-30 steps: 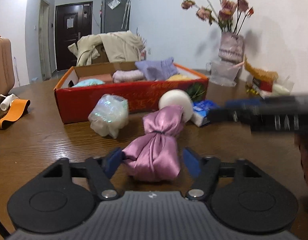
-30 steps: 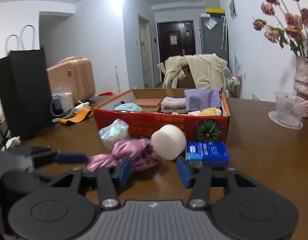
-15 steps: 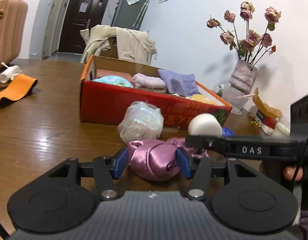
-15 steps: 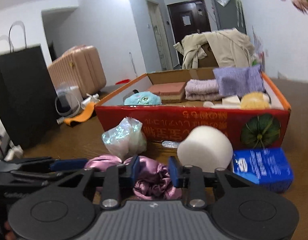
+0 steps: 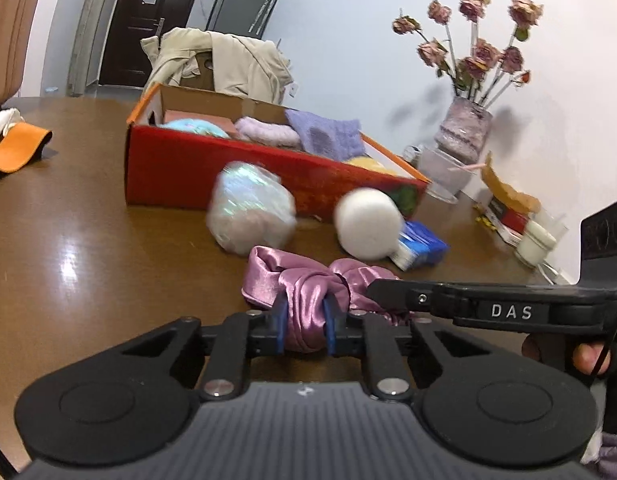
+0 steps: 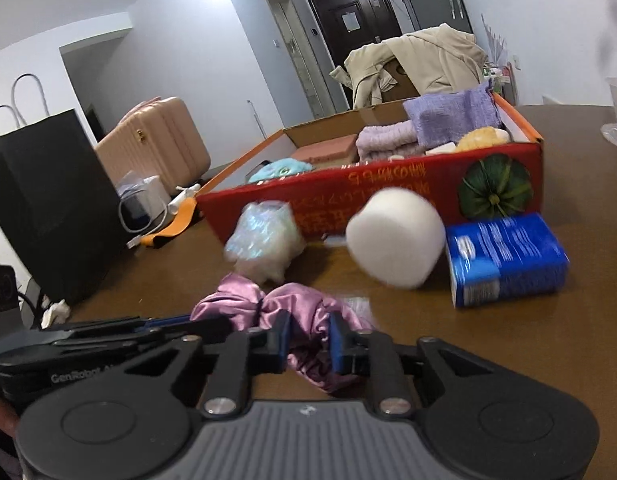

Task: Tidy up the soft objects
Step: 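Lower the pink bow into the box and open both grippers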

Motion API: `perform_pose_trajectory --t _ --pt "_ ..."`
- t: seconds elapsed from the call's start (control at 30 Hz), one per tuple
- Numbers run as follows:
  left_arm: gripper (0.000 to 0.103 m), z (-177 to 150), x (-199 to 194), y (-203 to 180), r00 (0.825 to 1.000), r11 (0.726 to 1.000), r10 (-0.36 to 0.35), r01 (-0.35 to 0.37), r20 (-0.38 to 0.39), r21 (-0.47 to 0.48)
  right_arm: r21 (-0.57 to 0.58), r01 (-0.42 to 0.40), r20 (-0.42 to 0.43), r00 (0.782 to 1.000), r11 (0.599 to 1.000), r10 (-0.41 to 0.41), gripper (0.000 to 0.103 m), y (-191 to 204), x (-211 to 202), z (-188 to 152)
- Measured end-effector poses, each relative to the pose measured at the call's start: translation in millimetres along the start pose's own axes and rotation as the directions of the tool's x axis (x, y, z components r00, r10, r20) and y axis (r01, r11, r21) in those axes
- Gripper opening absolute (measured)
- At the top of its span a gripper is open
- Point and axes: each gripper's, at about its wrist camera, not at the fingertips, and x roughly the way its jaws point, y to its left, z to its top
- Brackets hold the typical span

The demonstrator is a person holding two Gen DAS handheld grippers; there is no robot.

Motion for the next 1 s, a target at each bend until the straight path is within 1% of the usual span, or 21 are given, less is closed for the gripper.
perform_pose_trajectory --t 0.07,0.13,0.17,0.23,0.27,0.3,0.4,0.47,0.53,0.57,0.6,0.67,0.7,0.73,0.77,0.8,0.83,0.87,0.9,0.93,1.0 --pt "0.017 -6.0 -8.5 -8.3 1.0 1.0 -0.018 0.018 -0.01 -0.012 0.029 -0.011 0.013 1.0 1.0 0.01 0.016 -2.4 -17.0 -10.1" --pt "0.015 -5.7 -16.7 -18.5 0.999 0.999 -0.041 0.041 -0.012 -0.005 0.041 -0.014 0.024 1.0 0.999 0.013 0.015 -2.9 -31.2 -13.7" --pt "0.015 -2.3 -21.5 -24.3 0.998 0.998 -0.057 0.057 -0.003 0.006 0.034 -0.012 0.034 0.999 0.999 0.011 0.015 -1.4 -37.8 -12.8" --pt "0.015 12.5 -31.6 -36.2 0.996 0.996 -0.084 0.082 0.042 0.044 0.009 -0.014 0.07 0.997 1.0 0.014 0.014 2.8 -50.0 -2.8" --pt "0.015 20.3 -34.8 -39.3 0.994 0.994 -0.094 0.09 0.062 0.056 -0.01 -0.019 0.092 0.996 1.0 0.02 0.014 5.4 -54.8 7.1" --pt "0.015 34.9 -36.6 -41.7 0.991 0.993 -0.104 0.098 0.086 0.073 -0.031 -0.023 0.111 0.994 0.999 0.026 0.014 6.8 -57.9 19.5" --pt "0.015 85.2 -26.0 -38.6 0.985 0.99 -0.114 0.102 0.13 0.097 -0.115 -0.021 0.166 0.985 0.993 0.04 0.014 8.6 -53.5 72.4" --pt "0.015 120.7 -6.1 -27.8 0.985 0.992 -0.105 0.094 0.137 0.086 -0.166 -0.011 0.179 0.983 0.986 0.042 0.014 6.3 -35.1 113.1" --pt "0.015 155.3 24.7 -11.2 0.991 0.996 -0.072 0.066 0.114 0.056 -0.195 -0.008 0.149 0.988 0.981 0.038 0.014 -0.2 -3.1 153.0" --pt "0.015 172.8 46.9 0.0 0.995 0.998 -0.055 0.051 0.087 0.044 -0.2 -0.005 0.121 0.992 0.98 0.03 0.014 -5.1 19.1 172.5" --pt "0.015 183.1 63.8 9.0 0.997 0.999 -0.026 0.024 0.068 0.021 -0.207 -0.002 0.083 0.996 0.978 0.02 0.014 -9.6 41.9 188.3" --pt "0.015 201.6 104.2 28.7 1.0 1.0 0.03 -0.03 0.0 -0.002 -0.183 -0.002 0.0 1.0 0.983 0.002 0.014 -23.6 90.6 214.7" --pt "0.016 207.7 122.5 38.3 0.998 0.998 0.061 -0.061 -0.03 -0.017 -0.17 0.0 -0.039 0.999 0.985 -0.007 0.014 -28.8 113.2 222.5" --pt "0.017 212.4 143.1 46.5 0.993 0.995 0.098 -0.098 -0.064 -0.008 -0.155 0.005 -0.072 0.997 0.988 -0.017 0.014 -34.7 134.6 228.8" --pt "0.021 215.6 157.4 54.4 0.987 0.991 0.135 -0.136 -0.089 -0.009 -0.14 0.024 -0.101 0.994 0.99 -0.038 0.014 -39.9 155.8 231.9" --pt "0.023 215.5 166.8 60.5 0.981 0.987 0.157 -0.16 -0.112 -0.014 -0.144 0.035 -0.123 0.991 0.989 -0.053 0.014 -42.2 169.7 231.0" --pt "0.023 215.0 175.5 67.1 0.976 0.986 0.163 -0.166 -0.146 -0.011 -0.147 0.051 -0.15 0.986 0.988 -0.073 0.015 -43.8 183.6 230.2" --pt "0.033 214.0 180.8 71.2 0.971 0.986 0.164 -0.169 -0.174 -0.014 -0.159 0.074 -0.176 0.979 0.984 -0.102 0.015 -43.0 194.6 227.7" --pt "0.044 213.2 182.2 73.0 0.97 0.987 0.157 -0.162 -0.183 -0.012 -0.181 0.091 -0.187 0.974 0.979 -0.125 0.017 -41.1 202.1 225.4" --pt "0.045 210.8 178.1 73.8 0.974 0.988 0.151 -0.155 -0.168 -0.006 -0.196 0.1 -0.198 0.97 0.975 -0.14 0.021 -39.6 206.7 223.1" --pt "0.05 210.0 170.0 71.3 0.978 0.987 0.162 -0.16 -0.129 0.026 -0.196 0.11 -0.207 0.967 0.974 -0.15 0.026 -39.7 209.7 219.9"
